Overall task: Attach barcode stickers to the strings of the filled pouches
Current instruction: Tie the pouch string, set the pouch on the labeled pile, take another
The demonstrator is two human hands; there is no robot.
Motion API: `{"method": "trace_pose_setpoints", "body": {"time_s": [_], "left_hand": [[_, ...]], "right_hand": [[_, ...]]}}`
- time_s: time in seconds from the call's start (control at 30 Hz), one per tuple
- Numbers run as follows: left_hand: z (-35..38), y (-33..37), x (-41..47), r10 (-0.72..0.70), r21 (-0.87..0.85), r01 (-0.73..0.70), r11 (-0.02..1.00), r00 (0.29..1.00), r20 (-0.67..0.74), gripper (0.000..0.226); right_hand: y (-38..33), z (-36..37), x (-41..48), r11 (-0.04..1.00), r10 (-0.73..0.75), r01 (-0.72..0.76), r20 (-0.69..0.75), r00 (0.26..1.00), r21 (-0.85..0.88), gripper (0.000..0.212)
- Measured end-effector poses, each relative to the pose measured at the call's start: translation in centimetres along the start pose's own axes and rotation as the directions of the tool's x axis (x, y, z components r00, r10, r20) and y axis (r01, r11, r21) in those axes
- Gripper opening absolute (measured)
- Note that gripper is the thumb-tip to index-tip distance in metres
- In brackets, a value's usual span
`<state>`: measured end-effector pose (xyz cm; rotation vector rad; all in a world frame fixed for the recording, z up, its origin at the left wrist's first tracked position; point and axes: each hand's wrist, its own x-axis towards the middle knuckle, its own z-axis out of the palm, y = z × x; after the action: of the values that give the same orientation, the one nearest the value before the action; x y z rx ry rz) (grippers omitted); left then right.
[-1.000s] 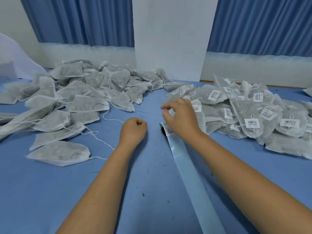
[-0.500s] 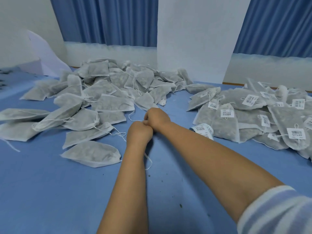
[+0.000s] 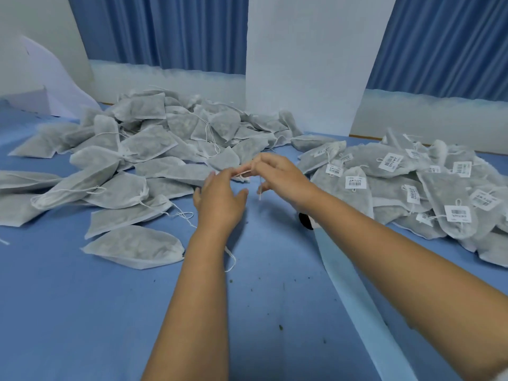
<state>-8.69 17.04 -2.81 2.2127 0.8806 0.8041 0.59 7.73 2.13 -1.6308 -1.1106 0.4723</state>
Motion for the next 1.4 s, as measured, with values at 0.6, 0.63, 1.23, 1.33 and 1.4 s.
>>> {"method": "trace_pose_setpoints", "body": {"time_s": [0.6, 0.63, 1.23, 1.33, 1.4], "left_hand": [[2.8, 5.2, -4.0, 0.482, -0.165, -0.454, 0.876, 0.833, 0.272, 0.009], [2.9, 5.2, -4.1, 0.495, -0.15, -0.471, 0.869, 0.823, 0.279, 0.009], [3.6, 5.8, -4.9, 0.598, -0.01, -0.603, 0.798, 0.789, 0.143, 0.013], [3.8, 5.9, -5.1, 0.561, -0.08, -0.558, 0.826, 0.801, 0.208, 0.01], [3.8, 6.2, -5.4, 0.529, -0.208, -0.489, 0.847, 0.815, 0.237, 0.01]], "right_hand": [[3.4, -9.0, -8.6, 0.891, 0.019, -0.228, -0.47, 0.882, -0.392, 0.032], [3.5, -8.7, -9.2, 0.898, -0.03, -0.167, -0.436, 0.899, -0.406, 0.034], [3.8, -7.5, -11.9, 0.971, 0.041, -0.107, -0.294, 0.955, -0.215, 0.008], [3.7, -8.0, -12.0, 0.961, 0.053, -0.118, -0.249, 0.967, -0.252, 0.01], [3.5, -8.4, -12.0, 0.974, 0.123, -0.158, -0.205, 0.971, -0.163, 0.014]]}}
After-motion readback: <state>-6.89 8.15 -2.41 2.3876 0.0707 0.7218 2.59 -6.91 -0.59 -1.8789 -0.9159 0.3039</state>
